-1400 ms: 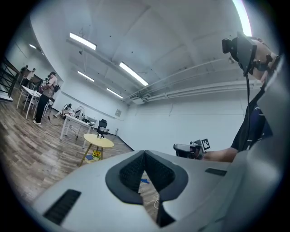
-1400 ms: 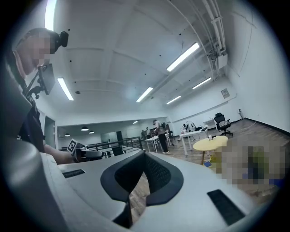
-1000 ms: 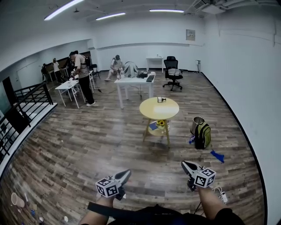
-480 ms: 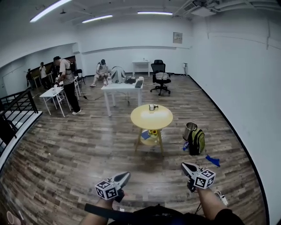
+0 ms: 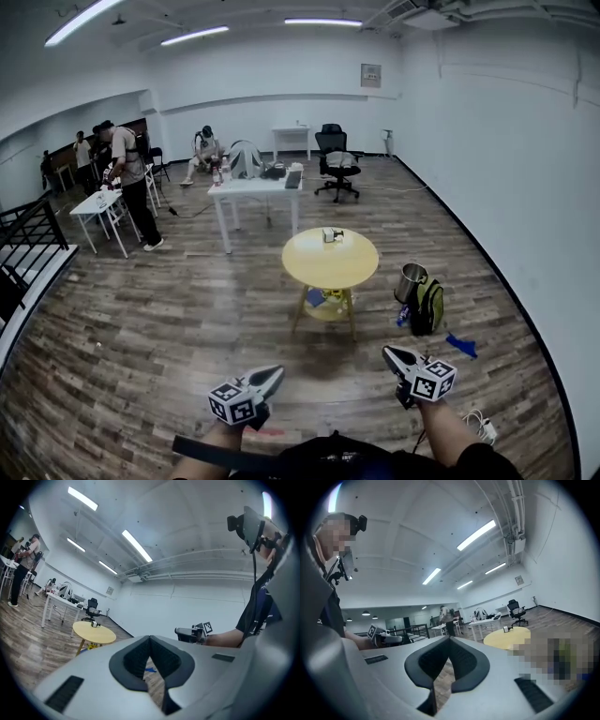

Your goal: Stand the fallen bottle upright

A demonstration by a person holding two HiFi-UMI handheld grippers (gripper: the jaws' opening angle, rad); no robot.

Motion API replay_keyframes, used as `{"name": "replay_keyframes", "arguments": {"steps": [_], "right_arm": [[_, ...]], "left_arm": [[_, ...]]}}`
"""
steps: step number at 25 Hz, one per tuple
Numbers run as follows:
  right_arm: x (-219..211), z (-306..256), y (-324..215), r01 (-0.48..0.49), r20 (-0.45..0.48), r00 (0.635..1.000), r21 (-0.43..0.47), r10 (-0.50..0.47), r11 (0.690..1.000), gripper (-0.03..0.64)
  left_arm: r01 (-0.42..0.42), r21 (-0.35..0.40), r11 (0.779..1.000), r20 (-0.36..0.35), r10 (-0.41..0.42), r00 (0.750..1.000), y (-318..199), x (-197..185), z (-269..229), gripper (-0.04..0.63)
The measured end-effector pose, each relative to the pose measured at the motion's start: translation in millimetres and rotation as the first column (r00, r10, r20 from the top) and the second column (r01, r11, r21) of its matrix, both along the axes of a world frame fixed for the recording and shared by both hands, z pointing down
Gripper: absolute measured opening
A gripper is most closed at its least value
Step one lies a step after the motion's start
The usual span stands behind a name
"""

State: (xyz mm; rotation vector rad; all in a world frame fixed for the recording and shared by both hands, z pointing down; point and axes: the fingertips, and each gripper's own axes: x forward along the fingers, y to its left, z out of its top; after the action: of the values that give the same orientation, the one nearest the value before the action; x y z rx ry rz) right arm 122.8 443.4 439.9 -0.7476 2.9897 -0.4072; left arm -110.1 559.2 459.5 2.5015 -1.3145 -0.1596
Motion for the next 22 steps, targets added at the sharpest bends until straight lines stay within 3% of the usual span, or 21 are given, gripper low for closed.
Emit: {"name": "replay_keyframes", "arguments": {"steps": [9,14,22], "right_arm": [[-16,13,-123,0.053,0.018,0.998,-0.021,-0.053,0.998,-0.003],[-1,16,-212,0.126,0.02,0.992,-0.024,-0.126,0.992,-0.003],[45,3,-344,0.189,0.012,0.982,0.004,-0.189,0.982,-0.003]], "left_arm": [[0.03,-0.026,0.999,0.022,-0.03,0.999,-106,0,5,0.014],[0.091,-0.023,0.996,0.041,-0.09,0.995,-191,27,2,0.014],[0.133,-0.009,0.991,-0.006,-0.133,0.991,-323,86,-1,0.014]]}}
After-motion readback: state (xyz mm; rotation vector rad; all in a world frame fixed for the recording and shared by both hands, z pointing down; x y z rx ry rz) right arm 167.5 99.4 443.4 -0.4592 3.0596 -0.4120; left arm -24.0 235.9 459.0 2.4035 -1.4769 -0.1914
